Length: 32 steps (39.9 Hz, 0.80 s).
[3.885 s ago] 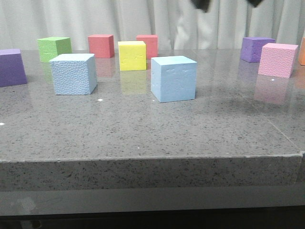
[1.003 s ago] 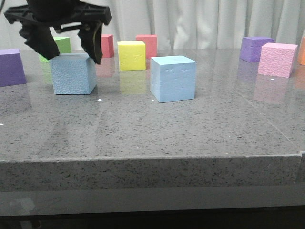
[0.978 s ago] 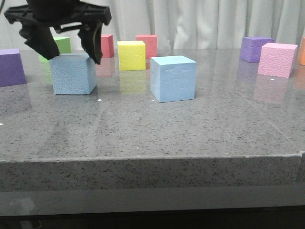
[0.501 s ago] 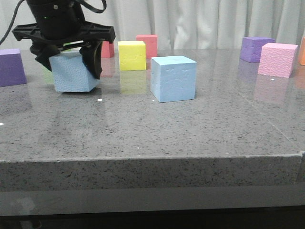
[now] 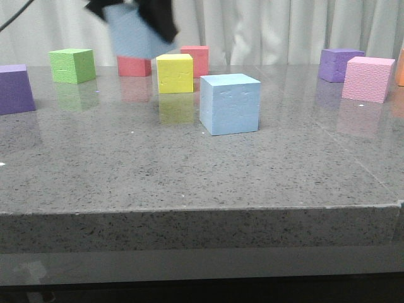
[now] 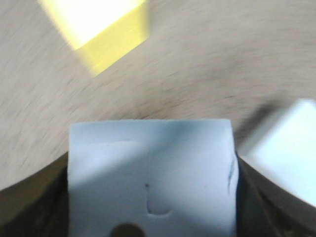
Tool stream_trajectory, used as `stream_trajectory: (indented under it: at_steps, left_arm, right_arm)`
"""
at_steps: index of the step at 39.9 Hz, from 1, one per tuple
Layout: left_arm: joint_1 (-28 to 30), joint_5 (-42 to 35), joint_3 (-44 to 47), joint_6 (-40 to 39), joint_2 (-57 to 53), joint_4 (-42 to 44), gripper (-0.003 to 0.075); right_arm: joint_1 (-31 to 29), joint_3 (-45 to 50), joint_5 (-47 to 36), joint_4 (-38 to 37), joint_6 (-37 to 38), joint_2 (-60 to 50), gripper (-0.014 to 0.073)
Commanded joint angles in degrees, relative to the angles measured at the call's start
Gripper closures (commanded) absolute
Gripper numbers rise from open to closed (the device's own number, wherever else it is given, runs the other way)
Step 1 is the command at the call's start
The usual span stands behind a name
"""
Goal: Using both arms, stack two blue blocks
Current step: 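Lift the cube and carry it above the placed light-blue cube, then lower the cube onto the placed cube, open the left gripper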
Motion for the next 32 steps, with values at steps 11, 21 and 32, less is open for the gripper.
stream_trajectory:
  at_steps: [11, 21, 32]
  left_arm:
    - [-3.2, 1.19, -4.28, 41.18, -1.97, -22.09, 0.0323]
    - [-4.08, 1.81, -4.28, 46.24, 0.51, -21.98, 0.0323]
    - [-4.59, 0.33, -4.28, 47.57, 2.83, -21.98, 0.0323]
  right_arm:
    - [-0.2, -1.42, -4.06, 0.0, -0.58, 0.12, -0.0062]
    - [-0.2, -1.42, -4.06, 0.0, -0.58, 0.12, -0.0062]
    - [-0.2, -1.42, -4.06, 0.0, -0.58, 0.12, -0.0062]
